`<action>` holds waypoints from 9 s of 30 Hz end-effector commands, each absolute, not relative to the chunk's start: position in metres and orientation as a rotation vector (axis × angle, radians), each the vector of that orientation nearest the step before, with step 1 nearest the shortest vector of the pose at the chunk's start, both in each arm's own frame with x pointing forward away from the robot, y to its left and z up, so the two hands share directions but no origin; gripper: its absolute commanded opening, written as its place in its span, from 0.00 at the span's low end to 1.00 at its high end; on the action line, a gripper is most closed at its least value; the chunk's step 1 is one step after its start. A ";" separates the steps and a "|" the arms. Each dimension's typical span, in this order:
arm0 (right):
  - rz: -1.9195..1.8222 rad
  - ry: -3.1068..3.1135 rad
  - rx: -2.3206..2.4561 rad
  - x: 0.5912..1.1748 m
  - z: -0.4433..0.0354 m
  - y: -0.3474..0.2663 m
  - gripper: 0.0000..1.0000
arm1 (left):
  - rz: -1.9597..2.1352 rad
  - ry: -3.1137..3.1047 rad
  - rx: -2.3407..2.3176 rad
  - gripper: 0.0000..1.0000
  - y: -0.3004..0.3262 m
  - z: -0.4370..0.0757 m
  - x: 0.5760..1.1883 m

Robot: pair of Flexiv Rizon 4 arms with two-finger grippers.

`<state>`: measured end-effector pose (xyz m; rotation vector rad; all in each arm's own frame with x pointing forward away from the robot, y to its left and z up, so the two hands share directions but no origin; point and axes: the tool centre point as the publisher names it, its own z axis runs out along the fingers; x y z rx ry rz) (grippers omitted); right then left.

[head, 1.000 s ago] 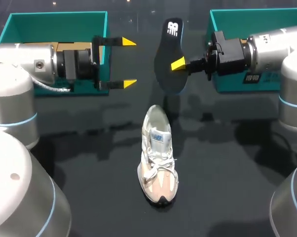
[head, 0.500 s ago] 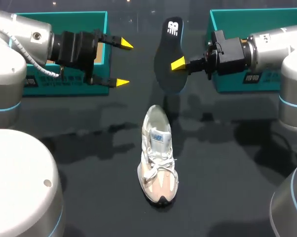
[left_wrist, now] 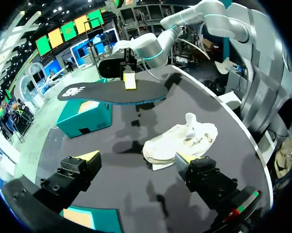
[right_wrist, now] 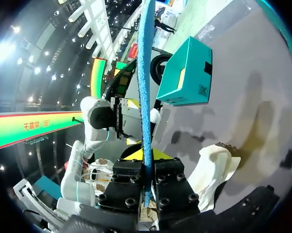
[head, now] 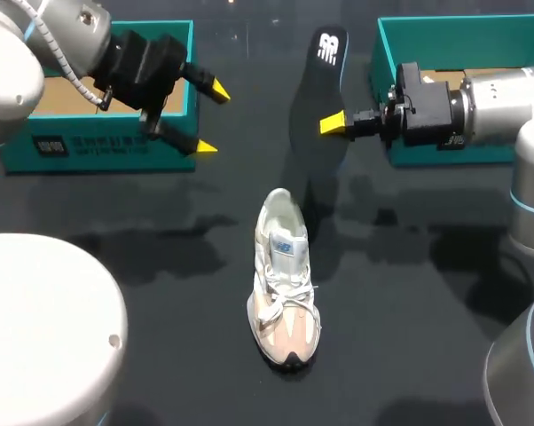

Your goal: Take the shoe out of the shoebox, open the shoe tongue, remove and reinsert the insole, then place the shoe into the shoebox

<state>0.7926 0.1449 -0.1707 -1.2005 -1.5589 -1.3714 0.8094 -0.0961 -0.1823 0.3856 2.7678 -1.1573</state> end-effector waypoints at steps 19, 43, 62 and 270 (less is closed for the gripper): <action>-1.473 -1.643 -1.206 0.788 -0.200 0.160 0.00 | -0.890 3.025 0.395 1.00 -0.097 -0.229 0.768; -1.591 -1.758 -1.063 0.778 -0.225 0.170 0.00 | -0.864 3.097 0.196 1.00 -0.091 -0.273 0.739; -1.784 -1.788 -0.865 0.777 -0.248 0.186 0.00 | -0.764 3.080 0.164 1.00 -0.106 -0.307 0.735; -1.731 -1.860 -0.697 0.733 -0.335 0.208 0.11 | -0.760 3.138 0.188 1.00 -0.138 -0.355 0.758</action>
